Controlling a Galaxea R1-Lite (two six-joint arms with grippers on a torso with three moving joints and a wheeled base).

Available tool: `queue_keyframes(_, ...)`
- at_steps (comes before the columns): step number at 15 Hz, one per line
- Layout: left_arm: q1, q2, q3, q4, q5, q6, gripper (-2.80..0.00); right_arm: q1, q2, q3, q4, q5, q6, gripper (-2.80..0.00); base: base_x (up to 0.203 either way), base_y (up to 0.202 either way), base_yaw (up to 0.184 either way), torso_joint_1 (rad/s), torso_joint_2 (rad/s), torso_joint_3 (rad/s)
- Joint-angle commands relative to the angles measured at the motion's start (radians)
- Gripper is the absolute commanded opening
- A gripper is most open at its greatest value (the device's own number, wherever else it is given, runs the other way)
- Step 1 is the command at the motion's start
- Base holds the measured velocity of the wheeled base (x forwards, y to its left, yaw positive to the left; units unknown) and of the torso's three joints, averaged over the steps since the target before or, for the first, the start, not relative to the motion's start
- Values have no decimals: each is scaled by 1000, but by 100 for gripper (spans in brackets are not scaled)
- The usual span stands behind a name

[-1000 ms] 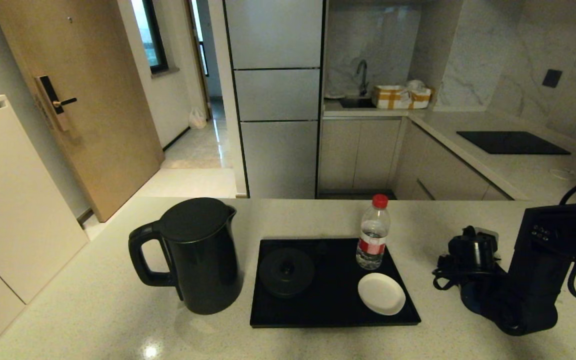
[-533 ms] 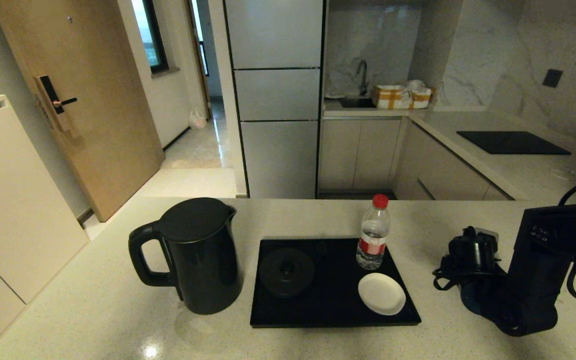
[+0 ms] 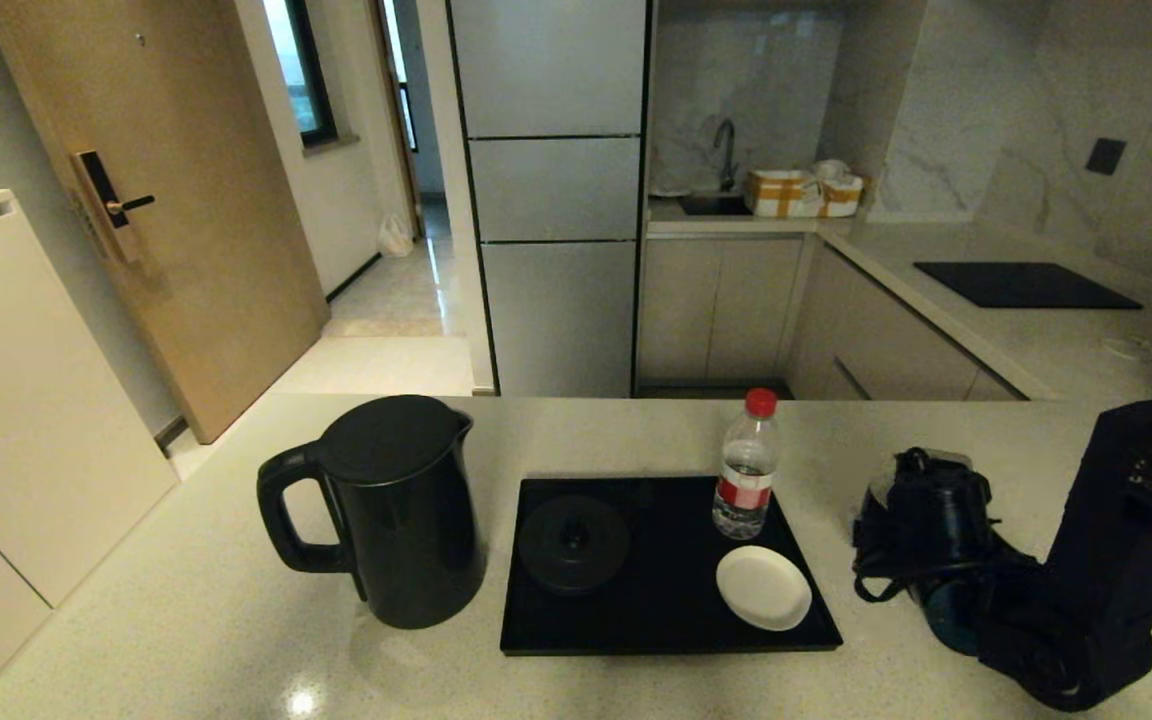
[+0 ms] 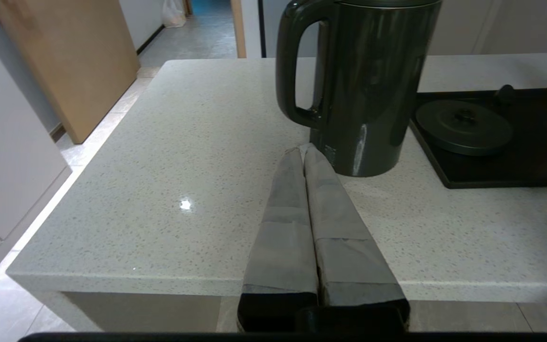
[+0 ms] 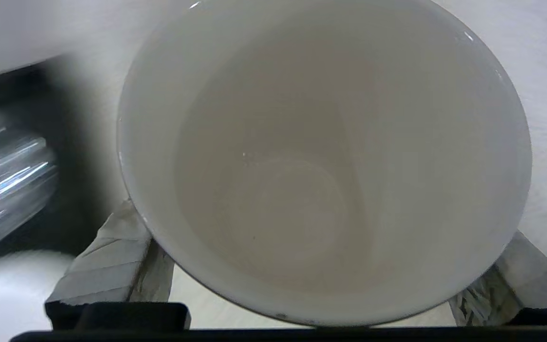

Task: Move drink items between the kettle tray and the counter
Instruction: Return the tea cup to its original position

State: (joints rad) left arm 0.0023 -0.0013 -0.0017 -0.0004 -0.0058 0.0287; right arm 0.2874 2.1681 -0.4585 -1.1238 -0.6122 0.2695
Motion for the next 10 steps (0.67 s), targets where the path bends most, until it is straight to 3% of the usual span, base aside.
queue_keyframes(1,1,0,0,0,0,0,-280,103,-82,41,-9,-15,2,-280,0,0,0,0,0,0)
queue_keyframes(4,1,1,0,-1,0,0,-280,217,-88,69,-20,-76,15,-280,0,0,0,0,0,0)
queue_keyframes(10,1,0,0,0,0,0,-280,301,-31,53,-22,-86,46,-280,0,0,0,0,0,0)
